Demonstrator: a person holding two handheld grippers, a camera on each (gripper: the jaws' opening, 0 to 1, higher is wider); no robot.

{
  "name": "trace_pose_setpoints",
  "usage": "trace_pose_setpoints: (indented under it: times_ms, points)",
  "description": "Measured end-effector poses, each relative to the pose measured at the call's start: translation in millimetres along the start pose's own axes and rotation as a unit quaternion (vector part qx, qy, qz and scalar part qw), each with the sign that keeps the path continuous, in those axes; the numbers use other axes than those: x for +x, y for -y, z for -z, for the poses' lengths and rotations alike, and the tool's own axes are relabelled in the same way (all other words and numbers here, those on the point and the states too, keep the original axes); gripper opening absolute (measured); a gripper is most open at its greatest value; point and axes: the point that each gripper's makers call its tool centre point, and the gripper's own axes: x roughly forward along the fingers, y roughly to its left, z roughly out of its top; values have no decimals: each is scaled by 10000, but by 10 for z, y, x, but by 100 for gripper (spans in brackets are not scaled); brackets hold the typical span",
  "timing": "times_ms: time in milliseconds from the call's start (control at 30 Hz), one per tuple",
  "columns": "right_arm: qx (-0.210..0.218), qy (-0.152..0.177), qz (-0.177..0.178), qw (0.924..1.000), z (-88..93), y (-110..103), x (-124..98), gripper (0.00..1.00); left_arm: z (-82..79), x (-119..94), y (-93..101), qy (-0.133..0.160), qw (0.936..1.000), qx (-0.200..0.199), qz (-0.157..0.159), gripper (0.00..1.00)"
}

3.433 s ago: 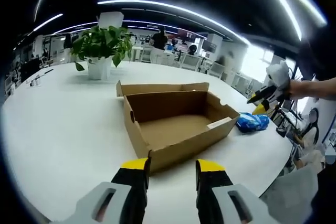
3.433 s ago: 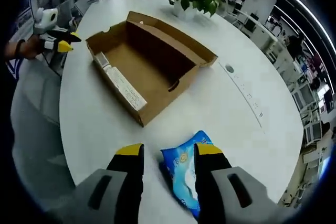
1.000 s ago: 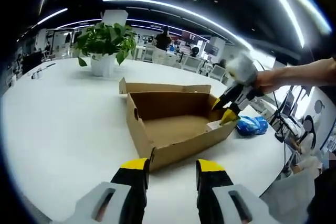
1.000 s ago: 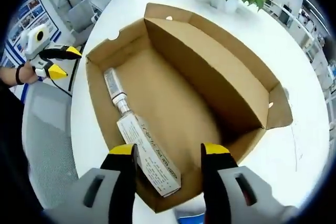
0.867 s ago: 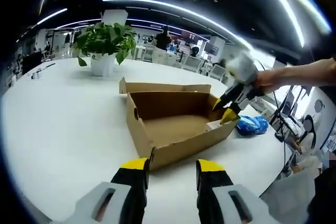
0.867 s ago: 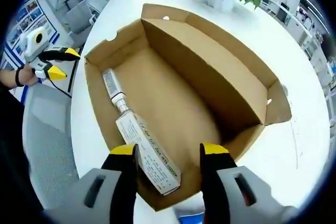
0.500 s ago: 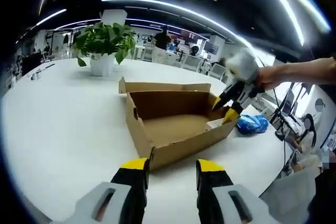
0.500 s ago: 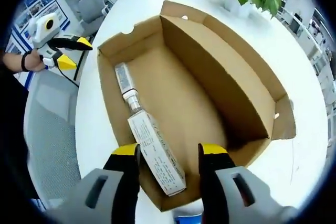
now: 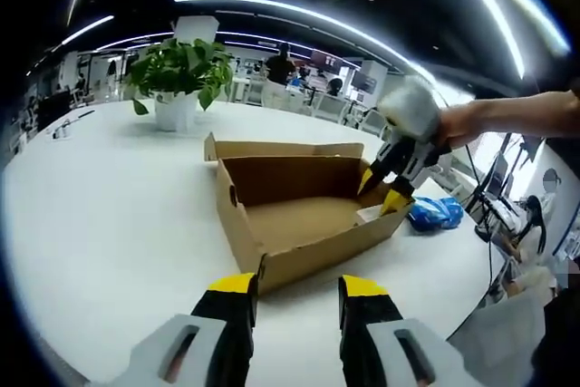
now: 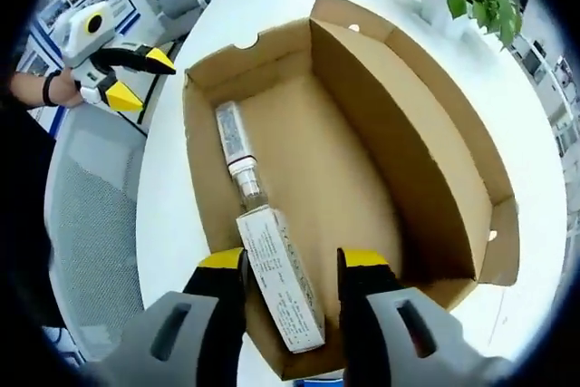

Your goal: Operate the shoe box by opening the lid, removing the specified soft item, and placing it in the target area until the item is outside and the box remains undamaged.

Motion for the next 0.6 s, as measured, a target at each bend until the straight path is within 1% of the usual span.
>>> trace_pose_setpoints:
  times_ms: [67, 200, 333, 433, 500, 567, 600]
  points:
    - [-21, -6, 3, 10000, -25, 1, 0, 38, 0, 2, 7, -6, 10000, 19, 3, 36]
    - [-79, 83, -62, 9999, -106, -53, 9, 36, -1, 2, 0, -7, 10000, 2, -2, 36]
    - [-158, 8, -52, 9999, -129, -60, 82, 35, 0, 7, 11, -20, 10000, 15, 12, 36]
    - [-246, -81, 20, 9997, -128, -54, 132, 33, 6, 10, 16, -37, 10000, 41, 16, 36]
    - [-474, -285, 157, 9983, -72, 0, 182, 32, 6, 9, 10, -35, 10000, 25, 10, 36]
    - [-554, -376, 236, 9975, -38, 30, 232, 29, 6, 9, 1, -34, 10000, 10, 2, 36]
    - [-653, -509, 326, 9960, 8, 71, 249, 27, 6, 12, -5, -39, 10000, 6, 2, 36]
